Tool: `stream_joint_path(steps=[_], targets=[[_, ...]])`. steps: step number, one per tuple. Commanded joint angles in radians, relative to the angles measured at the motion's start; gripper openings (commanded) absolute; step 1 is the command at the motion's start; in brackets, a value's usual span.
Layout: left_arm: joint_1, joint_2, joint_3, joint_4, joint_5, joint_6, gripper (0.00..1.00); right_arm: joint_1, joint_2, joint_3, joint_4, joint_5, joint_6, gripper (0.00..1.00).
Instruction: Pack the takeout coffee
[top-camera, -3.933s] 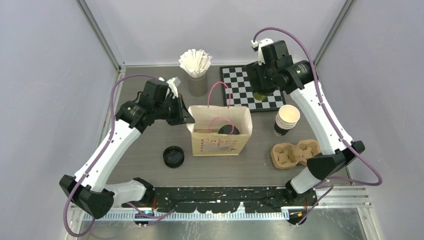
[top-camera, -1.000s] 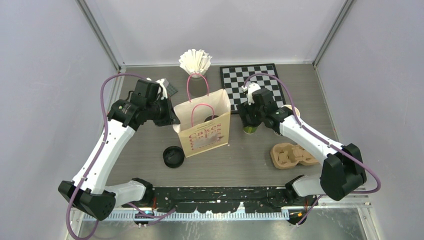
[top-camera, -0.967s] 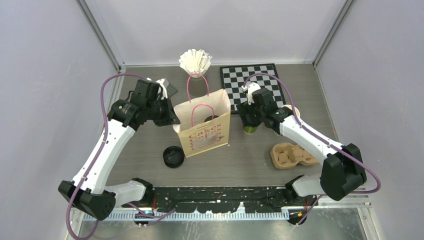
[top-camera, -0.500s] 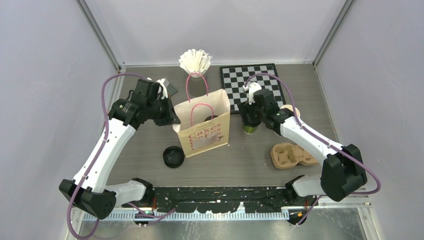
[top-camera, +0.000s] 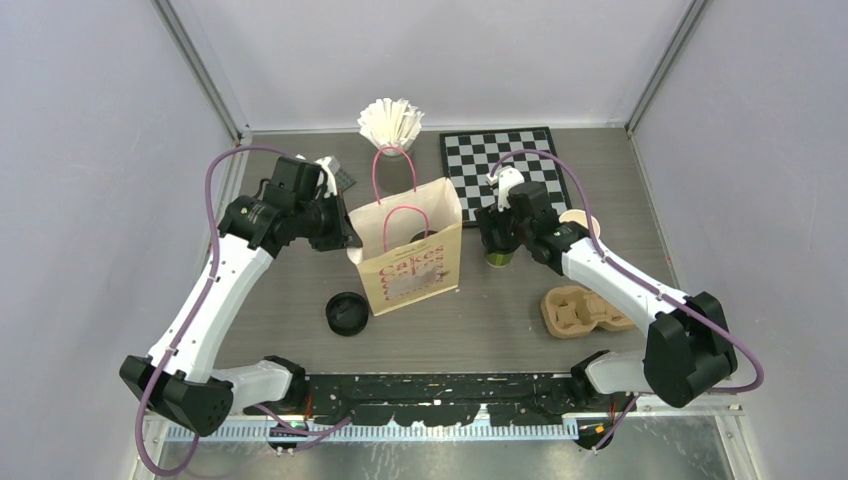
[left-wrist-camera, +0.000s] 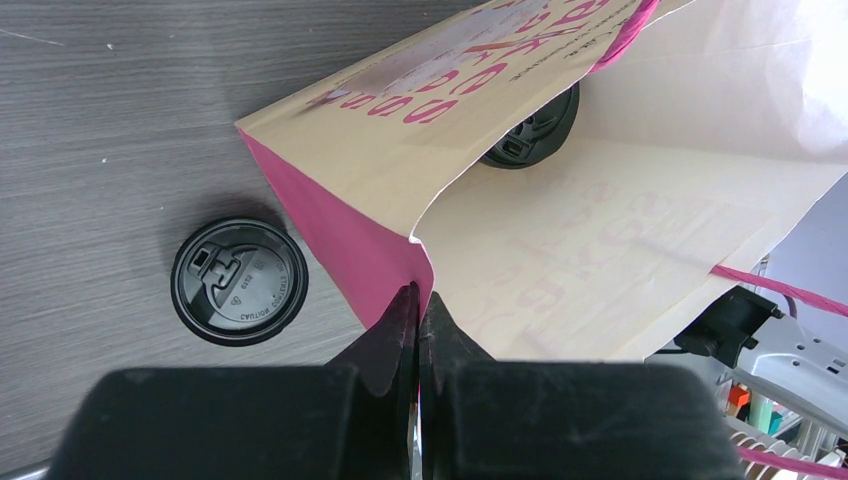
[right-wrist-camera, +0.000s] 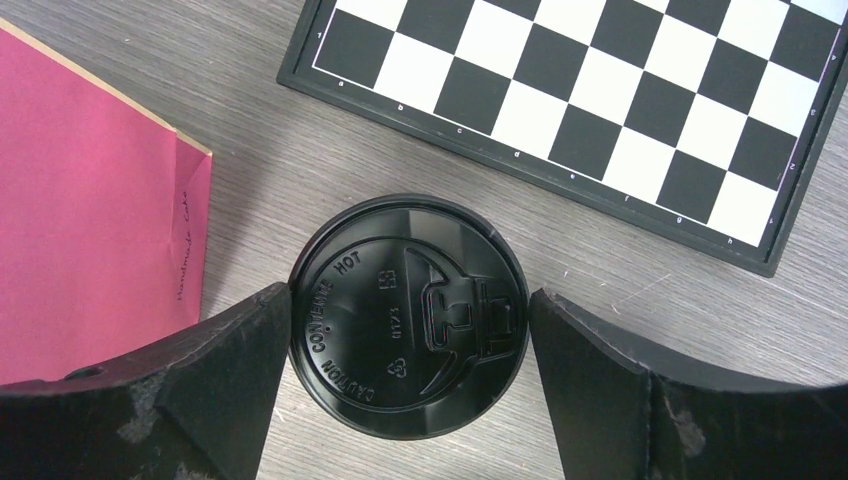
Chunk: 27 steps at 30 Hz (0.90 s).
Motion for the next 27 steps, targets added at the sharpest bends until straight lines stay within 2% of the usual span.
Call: stream_joint_path(steps=[1, 13, 27], targets=[[0.004, 0.005, 0.033, -0.013, 0.018, 0.009, 0.00, -0.005, -0.035, 0.000, 0.002, 0.010, -0.007, 0.92], [0.003, 0.009, 0.034, -0.013, 0.028, 0.008, 0.00, -0.008, -0.029, 0.071, -0.035, -0.014, -0.022, 0.95], [0.004, 0.008, 0.032, -0.015, 0.033, 0.011, 0.00, -0.019, -0.012, 0.044, -0.030, -0.044, -0.020, 0.94]])
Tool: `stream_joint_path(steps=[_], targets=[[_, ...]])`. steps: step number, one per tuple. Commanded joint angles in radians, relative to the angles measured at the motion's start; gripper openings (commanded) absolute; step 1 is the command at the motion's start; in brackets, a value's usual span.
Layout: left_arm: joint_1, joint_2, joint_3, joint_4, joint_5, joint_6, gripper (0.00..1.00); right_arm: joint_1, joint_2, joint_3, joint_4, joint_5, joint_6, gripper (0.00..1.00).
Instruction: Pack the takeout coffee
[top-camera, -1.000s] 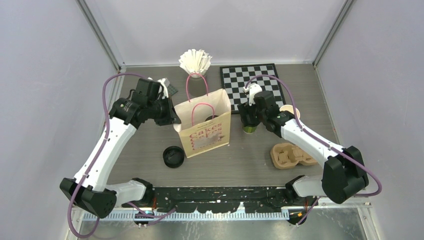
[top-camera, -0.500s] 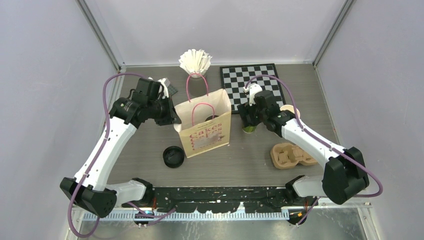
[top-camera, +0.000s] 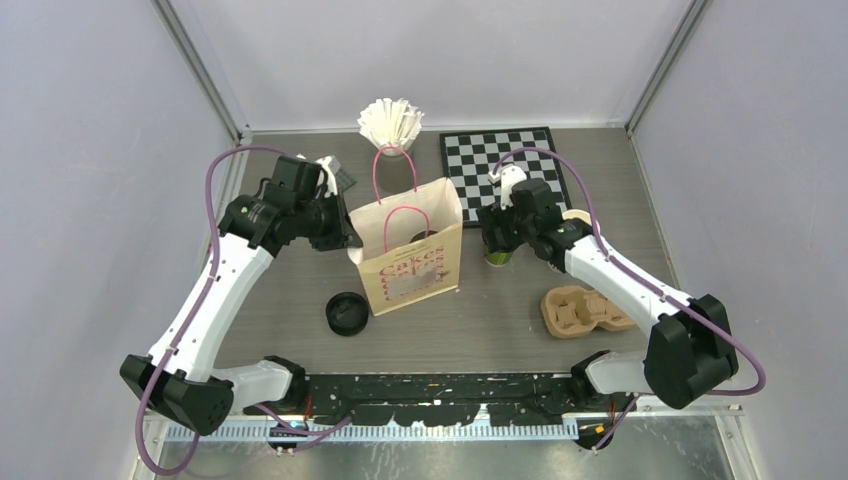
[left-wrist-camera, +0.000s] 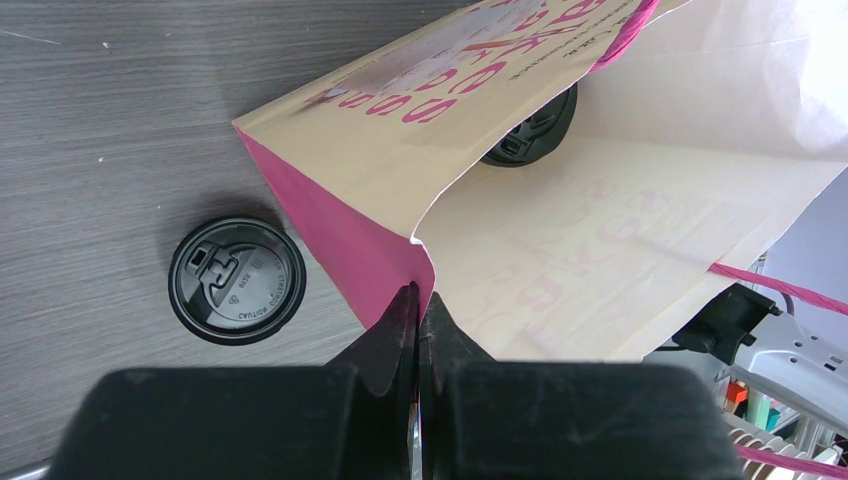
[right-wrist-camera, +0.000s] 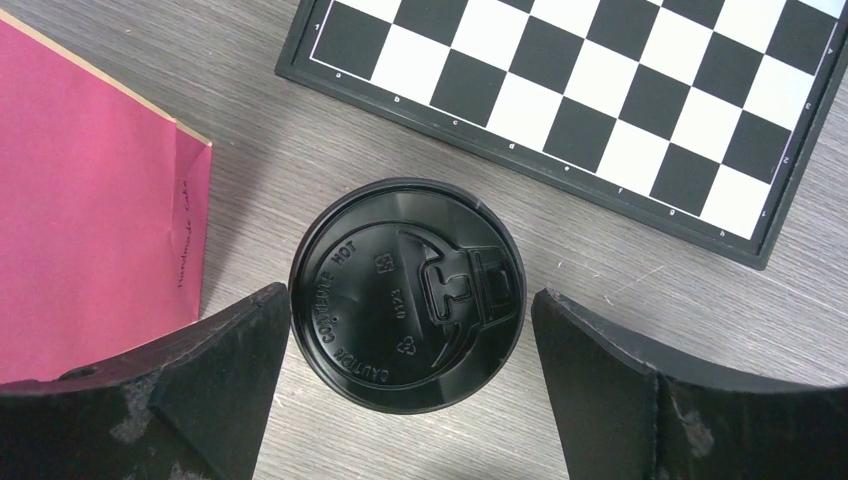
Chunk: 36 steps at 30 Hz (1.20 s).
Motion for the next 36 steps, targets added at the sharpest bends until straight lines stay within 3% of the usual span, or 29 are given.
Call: stream_joint_path(steps=[1, 9, 22, 36], targets=[[0.004, 0.004, 0.027, -0.011, 0.025, 0.011, 0.00, -0.006, -0.004, 0.014, 0.026, -0.026, -0.011, 0.94], [0.004, 0.003, 0.030, -0.014, 0.025, 0.009, 0.00, -0.006, 0.021, 0.008, 0.009, 0.009, -0.013, 0.93], [0.004, 0.000, 0.034, -0.019, 0.026, 0.013, 0.00, -0.005, 0.031, -0.002, 0.012, 0.008, -0.015, 0.81], [0.004, 0.009, 0.058, -0.032, 0.049, 0.031, 0.00, -0.007, -0.004, 0.037, -0.059, 0.017, 0.001, 0.80]])
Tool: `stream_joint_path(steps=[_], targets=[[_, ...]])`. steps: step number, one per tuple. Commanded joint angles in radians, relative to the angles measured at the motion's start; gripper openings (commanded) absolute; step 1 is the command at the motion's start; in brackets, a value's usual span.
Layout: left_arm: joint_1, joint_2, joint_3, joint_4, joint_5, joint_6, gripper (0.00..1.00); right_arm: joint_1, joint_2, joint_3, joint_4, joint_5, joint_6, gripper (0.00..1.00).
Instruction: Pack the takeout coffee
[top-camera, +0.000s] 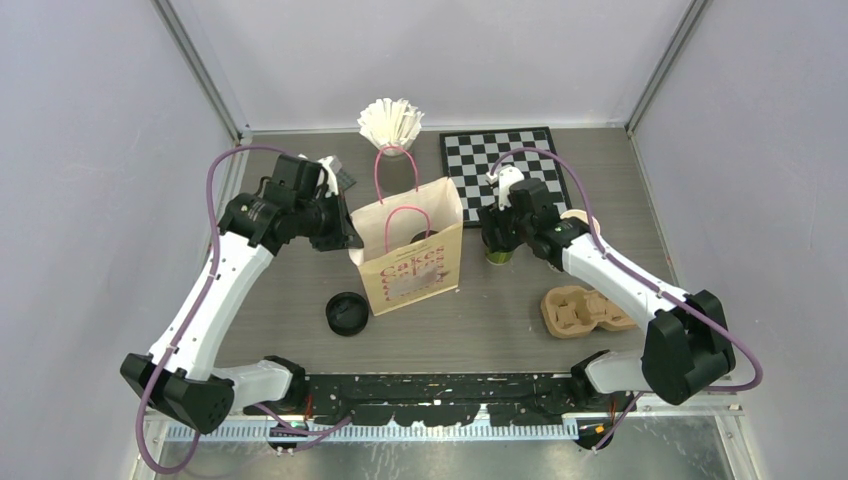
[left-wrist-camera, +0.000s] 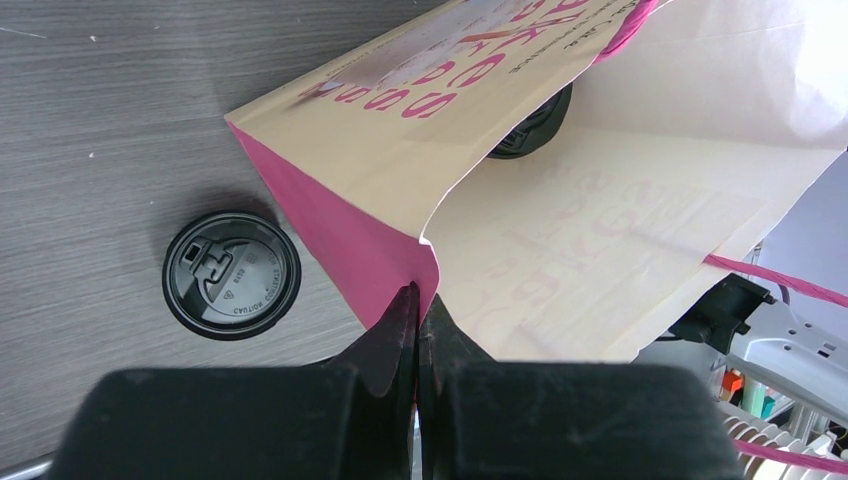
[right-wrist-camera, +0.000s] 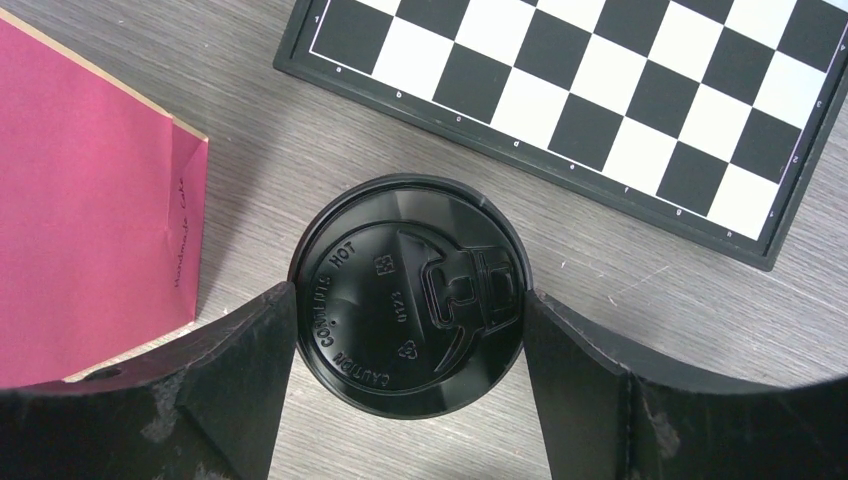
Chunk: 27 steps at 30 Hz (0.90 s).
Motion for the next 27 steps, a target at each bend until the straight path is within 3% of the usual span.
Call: stream_joint_path(steps=[1, 9, 18, 27], targets=[[0.004, 0.002, 0.043, -0.017, 0.039, 0.031, 0.00, -0.006, -0.039, 0.049, -0.078, 0.021, 0.012, 0.80], [-0.006, -0.003, -0.006, 0.092, 0.198, 0.047, 0.00, -0.007, -0.145, 0.232, -0.324, 0.052, 0.052, 0.79], [-0.077, 0.043, -0.016, 0.223, 0.353, 0.036, 0.00, -0.005, -0.193, 0.608, -0.655, 0.055, 0.039, 0.79], [-0.099, 0.152, 0.066, 0.257, 0.391, 0.056, 0.03, -0.005, -0.224, 0.858, -0.797, -0.013, -0.027, 0.79]])
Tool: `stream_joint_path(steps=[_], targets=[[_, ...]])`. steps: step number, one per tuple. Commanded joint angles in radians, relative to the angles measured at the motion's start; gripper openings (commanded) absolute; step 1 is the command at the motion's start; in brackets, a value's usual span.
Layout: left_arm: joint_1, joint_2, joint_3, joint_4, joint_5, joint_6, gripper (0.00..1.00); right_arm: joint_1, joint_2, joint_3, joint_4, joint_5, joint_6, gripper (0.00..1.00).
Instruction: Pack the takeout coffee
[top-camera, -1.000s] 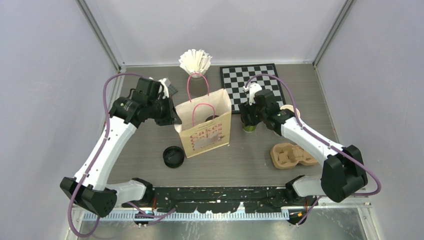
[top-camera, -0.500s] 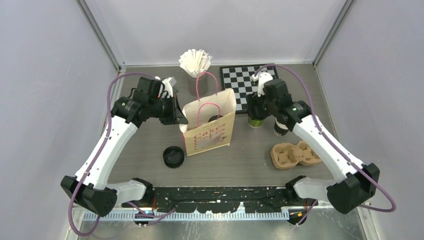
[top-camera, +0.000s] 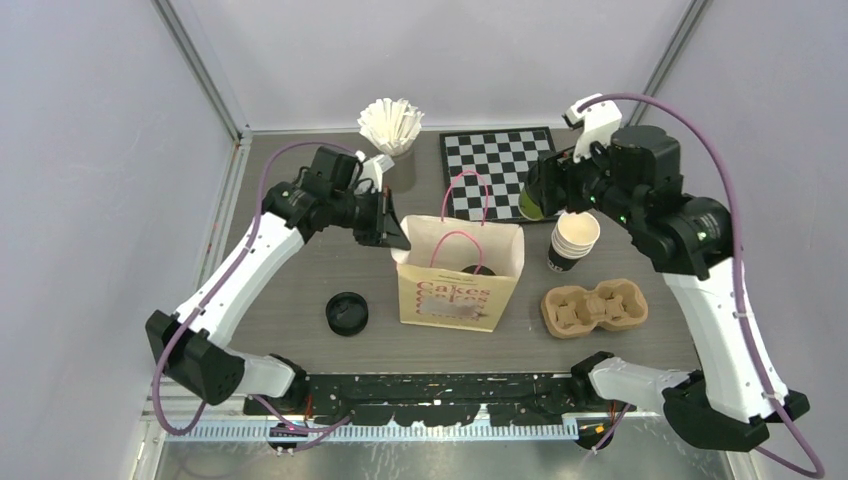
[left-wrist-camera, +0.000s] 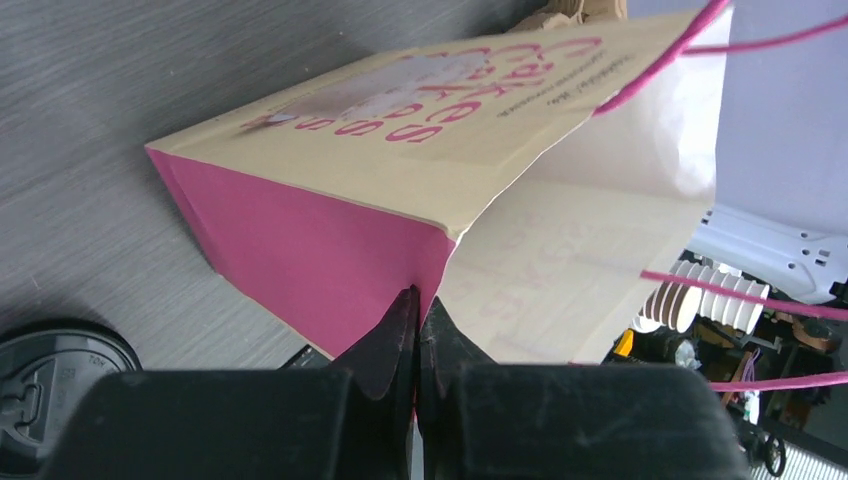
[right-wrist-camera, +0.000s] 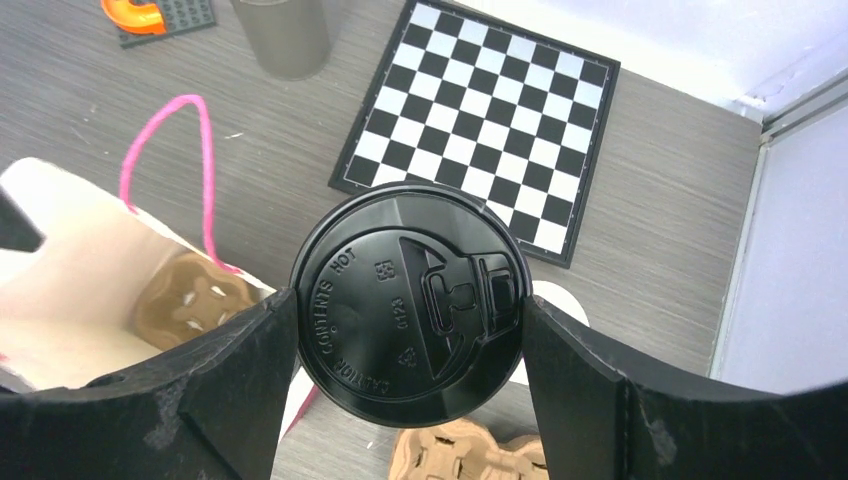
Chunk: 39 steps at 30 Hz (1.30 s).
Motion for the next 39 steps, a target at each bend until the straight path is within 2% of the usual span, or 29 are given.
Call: stream_joint_path(steps=[1, 8, 13, 21, 30, 39], targets=[[-0.002, 0.041, 0.102, 0.041, 0.032, 0.034, 0.06, -0.001, -0.020, 0.102, -0.087, -0.043, -0.033, 0.79], [-0.002, 0.073, 0.199, -0.035, -0.098, 0.030, 0.38, -0.002, -0.031, 0.168, -0.094, -0.135, -0.001, 0.79], [-0.002, 0.062, 0.215, -0.082, -0.168, 0.029, 0.48, -0.001, -0.057, 0.159, -0.070, -0.210, 0.017, 0.79], [-0.002, 0.067, 0.249, -0.104, -0.200, 0.037, 0.50, 0.000, -0.048, 0.199, -0.051, -0.283, 0.049, 0.79], [-0.002, 0.097, 0.280, -0.092, -0.200, 0.038, 0.45, 0.000, -0.059, 0.041, 0.167, -0.462, 0.183, 0.79], [-0.004, 0.135, 0.303, -0.127, -0.218, 0.038, 0.42, 0.033, -0.044, -0.073, 0.222, -0.502, 0.184, 0.78]])
